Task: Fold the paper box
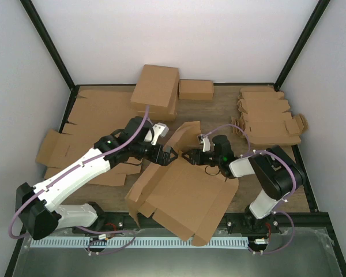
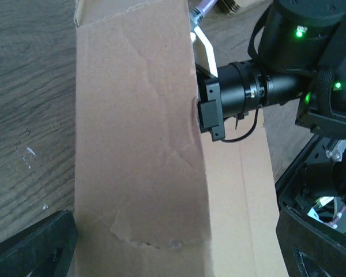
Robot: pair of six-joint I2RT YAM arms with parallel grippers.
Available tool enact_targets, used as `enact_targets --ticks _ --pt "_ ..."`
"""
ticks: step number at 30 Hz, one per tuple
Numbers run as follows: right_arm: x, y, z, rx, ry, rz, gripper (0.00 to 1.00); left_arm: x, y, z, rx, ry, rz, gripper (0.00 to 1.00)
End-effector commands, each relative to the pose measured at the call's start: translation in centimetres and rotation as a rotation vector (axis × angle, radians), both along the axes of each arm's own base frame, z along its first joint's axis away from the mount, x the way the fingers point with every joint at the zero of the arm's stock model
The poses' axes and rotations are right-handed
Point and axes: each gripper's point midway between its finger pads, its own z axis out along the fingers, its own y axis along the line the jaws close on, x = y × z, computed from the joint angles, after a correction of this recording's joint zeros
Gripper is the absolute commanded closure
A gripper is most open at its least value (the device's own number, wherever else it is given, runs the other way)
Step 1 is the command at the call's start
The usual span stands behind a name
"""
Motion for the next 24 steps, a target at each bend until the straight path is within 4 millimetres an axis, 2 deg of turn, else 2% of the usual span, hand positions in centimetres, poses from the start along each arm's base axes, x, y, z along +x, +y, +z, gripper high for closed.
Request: enact_targets --ticks 1,3,9,15,16,18,19,24 --pt "0.3 0.3 0.7 0.003 -0.036 0.009 0.52 0.5 -0.4 0.9 -0.122 0.036 -0.007 0.03" --pt "0.3 0.4 0.6 0.004 -0.03 0.01 0.51 0.6 -0.6 1.1 -0.159 0.046 -0.021 0.04" --pt "0.2 0.6 0.3 0.012 -0.014 0.017 0.51 0.7 -1.0 1.0 -0.209 0.072 -0.047 0.18" --pt "0.2 0.6 0.6 0.017 -0.021 0.02 0.51 0.5 -1.1 1.1 -0.244 0.087 -0.049 0.14" --pt "0.1 0.6 0.6 0.018 -0.022 0.021 0.51 0.5 -1.0 1.1 -0.254 0.093 -0.044 0.16" --pt "0.1 0.6 0.6 0.019 -0.022 0.022 0.51 0.7 -0.9 1.0 -0.276 0.105 -0.036 0.32" --pt "0.2 0.6 0.6 0.019 -0.021 0.021 0.51 0.7 -0.8 0.9 -0.282 0.111 -0.031 0.36" --pt "0.2 0.6 0.4 0.013 -0.015 0.019 0.51 1.1 -0.5 -0.7 -0.257 0.14 0.003 0.41"
